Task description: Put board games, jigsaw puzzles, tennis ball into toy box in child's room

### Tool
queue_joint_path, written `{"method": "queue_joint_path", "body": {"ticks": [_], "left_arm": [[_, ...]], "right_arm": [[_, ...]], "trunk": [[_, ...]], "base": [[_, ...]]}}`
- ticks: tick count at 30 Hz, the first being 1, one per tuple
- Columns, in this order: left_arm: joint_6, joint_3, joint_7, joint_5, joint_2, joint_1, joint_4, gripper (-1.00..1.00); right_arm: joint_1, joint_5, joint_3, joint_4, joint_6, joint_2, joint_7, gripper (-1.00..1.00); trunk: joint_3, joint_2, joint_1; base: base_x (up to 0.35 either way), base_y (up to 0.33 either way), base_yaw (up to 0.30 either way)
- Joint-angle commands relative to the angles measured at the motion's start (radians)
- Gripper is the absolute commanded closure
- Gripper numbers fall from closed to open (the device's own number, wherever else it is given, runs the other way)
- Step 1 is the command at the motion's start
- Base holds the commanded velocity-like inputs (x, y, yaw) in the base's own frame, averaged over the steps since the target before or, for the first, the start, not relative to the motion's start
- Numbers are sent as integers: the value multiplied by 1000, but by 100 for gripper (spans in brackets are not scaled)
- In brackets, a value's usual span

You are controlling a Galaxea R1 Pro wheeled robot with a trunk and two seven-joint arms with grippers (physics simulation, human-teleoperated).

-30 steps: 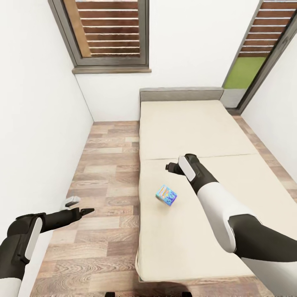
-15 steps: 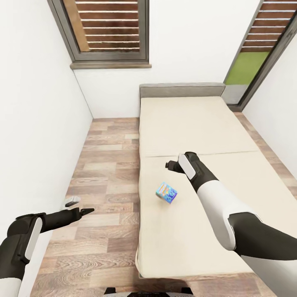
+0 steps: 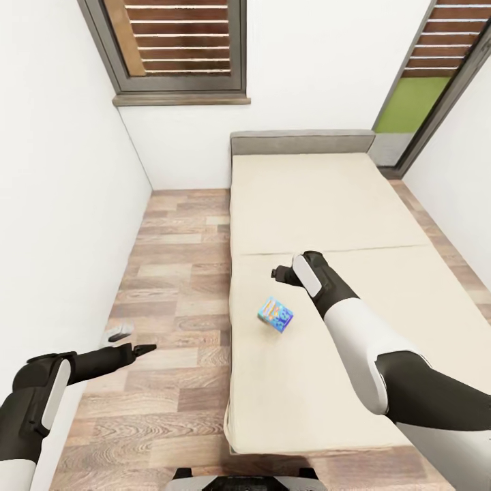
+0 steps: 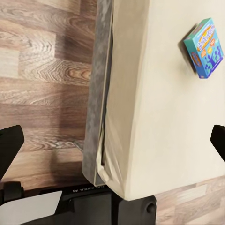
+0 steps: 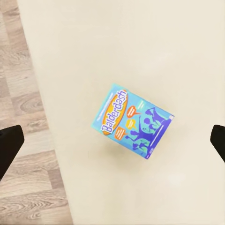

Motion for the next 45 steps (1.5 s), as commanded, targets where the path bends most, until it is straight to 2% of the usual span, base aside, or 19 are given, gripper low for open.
{"method": "queue_joint_path", "body": {"ticks": [1,6,7,10,13,23,45], "left_arm": [[8,0,2,9,-1,0,0,-100],[8,-2,4,8,-2,1,3,-100],[8,-2,4,8,-2,1,5,-100],[8,-2,3,8,-2,5,6,-100],[8,-1,3,9,-2,11,7,-100],[8,-1,2,13,-1,16,7,-100],[8,1,1,16,0,16,6,-100]], "right_arm": [[-1,-10,7,-1,2,3,-9,-100],[0,-11,51,-1,0,11,-9,-100],[0,-12,75,-2,-2,14,-9,-100],[0,-13,110,-2,-4,19,-9,-100],[0,-14,126,-3,-3,19,-9,-100],[0,-13,139,-6,-1,19,-9,-100],[-3,-16,140,-12,3,19,-8,-100]], "trunk": [[-3,-2,0],[-11,-2,0],[-13,-2,0],[-18,-2,0],[-23,-2,0],[-39,-2,0],[-76,-2,0]], "base": [[0,0,0],[0,0,0],[0,0,0],[0,0,0],[0,0,0],[0,0,0],[0,0,0]]}}
